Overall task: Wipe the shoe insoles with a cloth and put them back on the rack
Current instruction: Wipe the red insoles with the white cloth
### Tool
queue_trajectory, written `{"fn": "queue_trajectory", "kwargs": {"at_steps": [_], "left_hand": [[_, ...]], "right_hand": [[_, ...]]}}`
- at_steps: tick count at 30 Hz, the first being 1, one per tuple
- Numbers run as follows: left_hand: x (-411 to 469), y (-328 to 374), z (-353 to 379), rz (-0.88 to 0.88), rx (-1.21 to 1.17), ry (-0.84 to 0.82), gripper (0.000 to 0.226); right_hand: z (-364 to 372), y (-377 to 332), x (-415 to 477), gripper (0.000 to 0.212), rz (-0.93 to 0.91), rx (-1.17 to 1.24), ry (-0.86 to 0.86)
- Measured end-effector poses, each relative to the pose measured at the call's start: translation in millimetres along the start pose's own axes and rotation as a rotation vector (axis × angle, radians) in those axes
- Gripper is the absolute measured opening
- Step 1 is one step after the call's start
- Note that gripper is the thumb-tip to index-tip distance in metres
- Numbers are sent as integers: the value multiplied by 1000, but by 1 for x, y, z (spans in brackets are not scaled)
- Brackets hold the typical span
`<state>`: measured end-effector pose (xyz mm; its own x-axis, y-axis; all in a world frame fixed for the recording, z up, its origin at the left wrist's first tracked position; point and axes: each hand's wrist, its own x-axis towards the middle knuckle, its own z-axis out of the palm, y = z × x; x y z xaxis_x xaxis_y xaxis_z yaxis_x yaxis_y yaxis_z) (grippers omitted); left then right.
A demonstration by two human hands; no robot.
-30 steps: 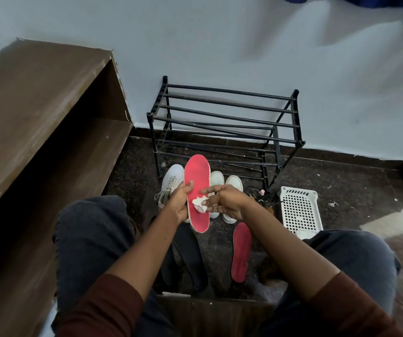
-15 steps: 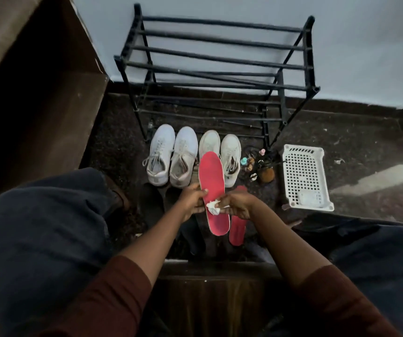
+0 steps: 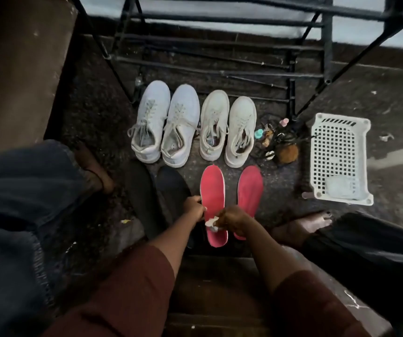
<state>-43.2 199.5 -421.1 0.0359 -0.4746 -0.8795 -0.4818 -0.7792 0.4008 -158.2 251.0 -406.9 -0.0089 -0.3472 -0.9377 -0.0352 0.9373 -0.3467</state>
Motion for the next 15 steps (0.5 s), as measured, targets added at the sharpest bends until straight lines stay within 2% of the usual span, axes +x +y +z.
{"fn": "queue_trajectory", "kwargs": {"at_steps": [5,9,12,15], "left_hand": [[21,-3,11,-23,41,24,41],[34,-1,15,-8,115,65,34],[40,1,16,20,237,63,31],[31,9,15,70,355,159,33]], "right_hand": [[-2,6,30,27,-10,-112,34],[-6,5,39,29,30,-44,97],[-4,4,42,23,8,-36,133],[-7,6,38,23,-1,-82,172]]}}
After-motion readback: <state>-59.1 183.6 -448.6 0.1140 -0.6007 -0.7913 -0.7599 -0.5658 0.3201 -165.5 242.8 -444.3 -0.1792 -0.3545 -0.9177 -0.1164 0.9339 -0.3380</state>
